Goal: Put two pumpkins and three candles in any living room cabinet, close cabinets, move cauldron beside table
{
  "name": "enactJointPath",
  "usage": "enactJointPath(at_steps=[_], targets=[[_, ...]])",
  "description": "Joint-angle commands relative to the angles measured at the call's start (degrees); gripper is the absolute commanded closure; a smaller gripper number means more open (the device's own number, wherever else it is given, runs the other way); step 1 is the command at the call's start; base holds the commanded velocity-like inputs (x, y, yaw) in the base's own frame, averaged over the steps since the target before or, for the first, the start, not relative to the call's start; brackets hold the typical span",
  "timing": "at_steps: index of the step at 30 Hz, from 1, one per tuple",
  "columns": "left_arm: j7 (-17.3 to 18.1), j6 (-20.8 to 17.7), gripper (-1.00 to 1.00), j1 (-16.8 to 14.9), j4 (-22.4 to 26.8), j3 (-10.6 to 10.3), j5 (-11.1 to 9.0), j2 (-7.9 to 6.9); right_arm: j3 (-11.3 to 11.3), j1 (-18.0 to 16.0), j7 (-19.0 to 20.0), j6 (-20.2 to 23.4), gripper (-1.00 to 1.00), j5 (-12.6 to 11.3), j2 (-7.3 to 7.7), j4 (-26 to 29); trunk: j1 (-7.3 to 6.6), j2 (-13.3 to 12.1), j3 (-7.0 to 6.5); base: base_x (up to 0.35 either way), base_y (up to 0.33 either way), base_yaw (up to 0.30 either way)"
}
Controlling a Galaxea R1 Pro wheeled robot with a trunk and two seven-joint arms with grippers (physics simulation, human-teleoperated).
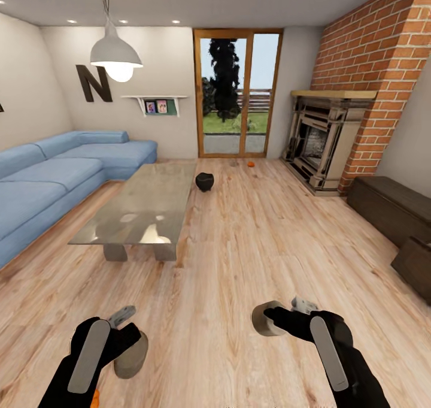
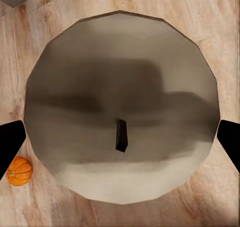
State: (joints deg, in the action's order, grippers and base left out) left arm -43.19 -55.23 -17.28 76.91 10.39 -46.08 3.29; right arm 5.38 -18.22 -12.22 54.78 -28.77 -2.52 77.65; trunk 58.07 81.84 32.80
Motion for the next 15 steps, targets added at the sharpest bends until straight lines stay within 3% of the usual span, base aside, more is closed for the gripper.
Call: enactJointPath(at_steps=[1,15], targets=[[-0.6,-0.2,1.00,0.0,0.1,0.0,-0.5,0.04,0.1,-0.1,-0.5,0.1,1.00,-0.8,-0.04,0.0,0.00,0.0,0.12,0.000,0.000,-0.215],[-0.6,-0.1,1.00,0.0,0.1,-0.2,-0.5,0.05,1.2,-0.1,-0.5,0.0,1.00,-0.8,0.05,-1.6,0.00,0.0,1.08,0.000,0.000,-0.198]])
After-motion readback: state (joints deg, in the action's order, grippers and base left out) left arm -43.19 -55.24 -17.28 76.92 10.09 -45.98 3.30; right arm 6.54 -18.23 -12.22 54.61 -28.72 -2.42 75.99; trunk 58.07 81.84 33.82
